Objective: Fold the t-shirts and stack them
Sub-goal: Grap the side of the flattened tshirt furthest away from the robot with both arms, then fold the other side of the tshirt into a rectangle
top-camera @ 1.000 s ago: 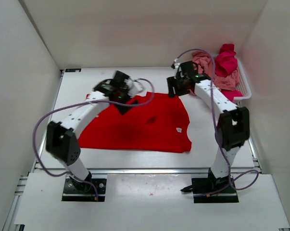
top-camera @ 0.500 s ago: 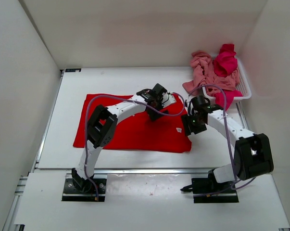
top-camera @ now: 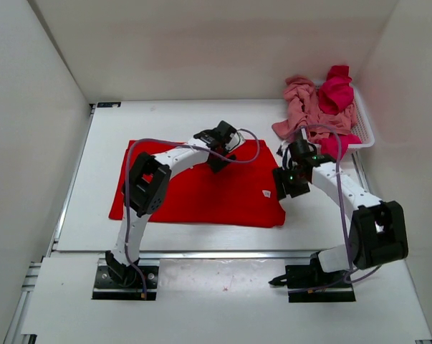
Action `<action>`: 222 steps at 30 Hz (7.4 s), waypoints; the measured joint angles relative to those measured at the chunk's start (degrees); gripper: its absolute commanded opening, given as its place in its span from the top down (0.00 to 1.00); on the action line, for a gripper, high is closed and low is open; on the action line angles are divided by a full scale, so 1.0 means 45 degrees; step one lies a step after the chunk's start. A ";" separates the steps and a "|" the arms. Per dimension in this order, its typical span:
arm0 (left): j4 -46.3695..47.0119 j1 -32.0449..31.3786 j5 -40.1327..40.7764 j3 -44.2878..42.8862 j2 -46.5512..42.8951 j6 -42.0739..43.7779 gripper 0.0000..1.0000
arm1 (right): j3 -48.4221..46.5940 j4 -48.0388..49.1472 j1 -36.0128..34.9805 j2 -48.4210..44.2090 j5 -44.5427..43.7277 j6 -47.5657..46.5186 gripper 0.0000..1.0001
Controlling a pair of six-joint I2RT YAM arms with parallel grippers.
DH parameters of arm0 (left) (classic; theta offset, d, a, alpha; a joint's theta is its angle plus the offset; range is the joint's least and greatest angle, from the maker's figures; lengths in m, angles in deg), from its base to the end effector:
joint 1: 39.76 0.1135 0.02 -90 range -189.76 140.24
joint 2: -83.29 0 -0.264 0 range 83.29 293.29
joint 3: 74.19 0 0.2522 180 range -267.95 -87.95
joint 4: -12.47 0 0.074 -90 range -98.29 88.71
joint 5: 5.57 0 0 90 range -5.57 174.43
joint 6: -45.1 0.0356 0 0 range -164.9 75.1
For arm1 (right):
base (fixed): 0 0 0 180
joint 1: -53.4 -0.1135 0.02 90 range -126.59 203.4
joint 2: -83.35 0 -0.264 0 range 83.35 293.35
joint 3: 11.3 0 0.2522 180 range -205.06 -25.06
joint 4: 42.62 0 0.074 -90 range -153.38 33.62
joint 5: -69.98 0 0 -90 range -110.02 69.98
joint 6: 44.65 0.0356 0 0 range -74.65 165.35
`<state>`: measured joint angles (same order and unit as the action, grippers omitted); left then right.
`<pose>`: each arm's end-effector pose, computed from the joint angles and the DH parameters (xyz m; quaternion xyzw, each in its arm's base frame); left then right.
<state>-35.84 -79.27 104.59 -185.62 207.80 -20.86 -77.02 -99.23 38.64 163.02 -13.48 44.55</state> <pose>0.3678 -0.2874 0.1797 0.4656 0.8338 0.1353 0.2639 0.2444 0.0686 0.2093 -0.1428 0.9737 0.0763 0.1605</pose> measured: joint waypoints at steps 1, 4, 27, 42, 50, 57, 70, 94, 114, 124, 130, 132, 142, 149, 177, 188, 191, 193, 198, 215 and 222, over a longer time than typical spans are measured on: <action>-0.0005 0.0126 0.0029 0.0000 -0.0034 -0.0121 0.02 | -0.0432 -0.0155 0.0175 0.0209 0.0049 0.0107 0.47; -0.0549 0.0704 -0.0777 -0.0151 -0.0282 -0.0617 0.01 | -0.2856 -0.0083 0.0568 0.1525 0.0194 0.0311 0.45; -0.0991 1.0263 -0.3249 -0.0160 0.0287 -0.2866 0.01 | -1.2186 0.2123 0.0947 1.1395 -0.0855 0.2127 0.35; -0.0971 1.0098 -0.3764 -0.2327 0.1719 -0.2710 0.15 | -1.1871 0.2686 0.0544 1.1613 0.1671 0.2205 0.65; -0.1088 0.9904 -0.4163 -0.2846 0.2006 -0.2511 0.26 | -1.1982 0.2778 0.0544 1.1652 0.1719 0.2263 0.48; -0.1088 0.9928 -0.4299 -0.2783 0.2045 -0.2234 0.63 | -1.2439 0.2749 0.0714 1.1973 0.1904 0.2288 0.68; -0.1379 0.9748 -0.4478 -0.2438 0.1724 -0.1579 1.00 | -1.1832 0.2555 0.0685 1.1390 0.2244 0.1685 1.00; -0.0690 0.9734 -0.3687 0.7917 -0.7077 0.1661 1.00 | -0.0918 0.1802 -0.1171 0.2074 0.1904 -0.2453 1.00; 0.0612 0.8359 -0.2288 0.6280 -0.6144 0.2200 1.00 | -0.3439 0.2531 -0.0457 0.3215 0.1015 -0.1885 1.00; 0.1685 0.8461 -0.1923 0.2424 -0.3876 0.0889 1.00 | -0.6086 0.3517 0.0015 0.4925 -0.0340 -0.1545 1.00; 0.1972 0.8592 -0.2011 0.4386 -0.4532 0.1069 1.00 | -0.4386 0.3351 -0.0573 0.4114 -0.0253 -0.1632 1.00; 0.1953 0.8500 -0.2040 0.5377 -0.4901 0.1292 1.00 | -0.3759 0.3283 -0.0821 0.3740 -0.0185 -0.1705 1.00; 0.1768 0.8534 -0.2268 0.8490 -0.7072 0.2025 1.00 | -0.1875 0.2885 -0.0933 0.1996 -0.0005 -0.2074 1.00; 0.1982 0.8558 -0.2239 0.9602 -0.7883 0.2482 1.00 | -0.1360 0.2628 -0.1273 0.1749 0.0325 -0.2463 1.00; 0.0291 0.8616 -0.3526 0.8238 -0.9505 0.2846 0.45 | -0.5576 0.2535 0.0262 0.4143 0.2914 -0.1175 0.41; -0.0423 0.9792 -0.3371 0.8276 -0.7728 0.1545 0.44 | -0.7208 0.2982 -0.0029 0.8393 0.1967 -0.0112 0.52; -0.0427 0.9792 -0.3356 0.8276 -0.7752 0.1447 0.45 | -0.7295 0.3215 -0.0102 0.8408 0.1778 -0.0034 0.88; -0.0432 0.9802 -0.3351 0.8276 -0.7752 0.1443 0.44 | -0.7286 0.3245 -0.0146 0.8422 0.1753 0.0170 1.00; -0.0491 0.9938 -0.3342 0.8276 -0.7752 0.1409 0.45 | -0.7300 0.3249 -0.0257 0.8422 0.1739 0.0476 1.00; -0.0568 0.9185 -0.3570 0.8437 -0.7752 0.1851 0.46 | -0.1826 0.2943 -0.3128 0.0593 0.2943 -0.2025 1.00; -0.0583 0.7796 -0.3570 0.8490 -0.7538 0.2006 0.45 | 0.0675 0.2603 -0.3653 -0.0092 0.2764 -0.4192 1.00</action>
<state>-38.46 -44.19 88.53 -147.41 173.88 -11.84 -73.99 -87.52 22.20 162.61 -1.04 25.69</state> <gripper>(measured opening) 0.541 0.020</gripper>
